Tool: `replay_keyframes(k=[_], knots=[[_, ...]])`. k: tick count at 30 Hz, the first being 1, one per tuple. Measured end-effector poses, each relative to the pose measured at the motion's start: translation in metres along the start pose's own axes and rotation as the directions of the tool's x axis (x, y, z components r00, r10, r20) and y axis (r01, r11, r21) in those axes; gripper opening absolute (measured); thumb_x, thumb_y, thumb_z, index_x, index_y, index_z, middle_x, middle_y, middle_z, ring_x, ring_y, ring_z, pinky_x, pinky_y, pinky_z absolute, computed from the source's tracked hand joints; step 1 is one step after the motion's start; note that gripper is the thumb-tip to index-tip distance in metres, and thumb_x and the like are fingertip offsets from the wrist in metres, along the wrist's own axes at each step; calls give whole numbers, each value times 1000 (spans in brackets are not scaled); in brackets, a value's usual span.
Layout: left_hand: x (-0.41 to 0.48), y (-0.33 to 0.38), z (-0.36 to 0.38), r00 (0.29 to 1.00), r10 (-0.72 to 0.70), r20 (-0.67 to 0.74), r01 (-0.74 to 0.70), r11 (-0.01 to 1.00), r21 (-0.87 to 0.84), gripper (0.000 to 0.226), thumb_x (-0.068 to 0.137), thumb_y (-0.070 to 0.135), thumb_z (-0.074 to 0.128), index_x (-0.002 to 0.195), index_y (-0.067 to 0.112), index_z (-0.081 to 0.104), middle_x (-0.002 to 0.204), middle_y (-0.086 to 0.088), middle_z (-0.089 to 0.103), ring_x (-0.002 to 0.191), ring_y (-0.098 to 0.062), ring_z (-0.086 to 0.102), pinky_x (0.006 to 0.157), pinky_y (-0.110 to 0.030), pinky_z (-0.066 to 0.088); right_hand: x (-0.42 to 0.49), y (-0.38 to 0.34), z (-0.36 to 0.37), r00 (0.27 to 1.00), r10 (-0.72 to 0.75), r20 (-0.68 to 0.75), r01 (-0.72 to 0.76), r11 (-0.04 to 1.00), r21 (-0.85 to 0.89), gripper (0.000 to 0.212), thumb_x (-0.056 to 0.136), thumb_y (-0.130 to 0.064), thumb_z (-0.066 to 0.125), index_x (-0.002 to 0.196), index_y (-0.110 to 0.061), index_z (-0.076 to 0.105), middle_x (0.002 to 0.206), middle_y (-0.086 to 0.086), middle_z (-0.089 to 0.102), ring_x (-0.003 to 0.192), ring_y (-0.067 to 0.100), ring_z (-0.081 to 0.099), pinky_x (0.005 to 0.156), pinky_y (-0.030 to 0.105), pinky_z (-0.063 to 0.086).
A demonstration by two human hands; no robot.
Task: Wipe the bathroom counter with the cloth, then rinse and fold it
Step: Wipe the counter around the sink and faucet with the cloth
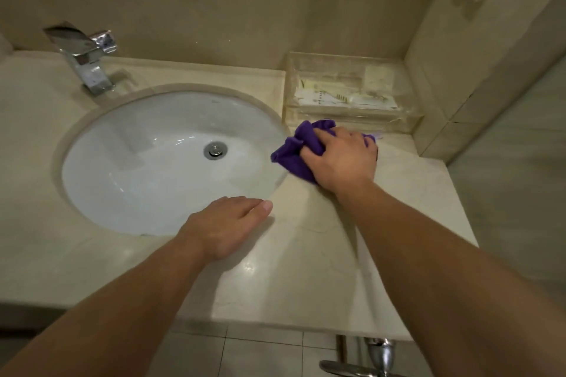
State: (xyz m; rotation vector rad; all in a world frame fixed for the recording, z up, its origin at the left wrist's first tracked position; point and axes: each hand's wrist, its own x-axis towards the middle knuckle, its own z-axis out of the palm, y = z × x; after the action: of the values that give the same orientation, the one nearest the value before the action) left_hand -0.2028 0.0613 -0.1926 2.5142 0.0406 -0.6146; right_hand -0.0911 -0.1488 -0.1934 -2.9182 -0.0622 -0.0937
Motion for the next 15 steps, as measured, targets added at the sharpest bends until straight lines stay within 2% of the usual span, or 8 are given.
replay_keyframes(k=[3,7,9,12,15], knots=[[3,-3,1,1000,6,-15,-6,1000,12,75,76,84,3,125,53,50,123,25,54,125,-10,44,104,-48,38,11,12,0,999,17,-31,-17,1000,11,54,86,-66,32,127,-42,59,125,-1,62,118,28,51,110,48,30],[1,1,0,1000,-6,-2,6,1000,30,66,86,80,10,131,52,49,135,25,51,132,-10,41,108,-47,33,6,61,-10,994,44,-100,-46,999,-14,52,86,-66,38,121,-38,65,118,1,65,114,28,54,102,45,36],[-2,5,-2,1000,-20,-8,20,999,27,58,93,74,16,133,50,51,139,24,50,134,-10,41,109,-44,32,-3,98,-20,994,-22,-111,23,1000,12,46,88,-62,45,113,-32,70,113,2,68,109,28,56,93,40,40],[-6,8,-3,999,-40,-3,40,999,25,58,94,70,18,138,47,48,147,23,44,139,-9,36,112,-41,28,-16,123,-26,976,-194,-100,200,978,57,33,91,-51,54,108,-30,72,108,-4,69,103,23,56,85,35,41],[-8,8,-3,999,-37,-10,37,999,-5,59,94,70,20,140,46,47,149,22,42,141,-10,34,112,-39,25,-24,124,-25,971,-195,-136,205,977,65,31,90,-51,53,99,-28,72,99,-6,69,97,22,57,84,36,43]])
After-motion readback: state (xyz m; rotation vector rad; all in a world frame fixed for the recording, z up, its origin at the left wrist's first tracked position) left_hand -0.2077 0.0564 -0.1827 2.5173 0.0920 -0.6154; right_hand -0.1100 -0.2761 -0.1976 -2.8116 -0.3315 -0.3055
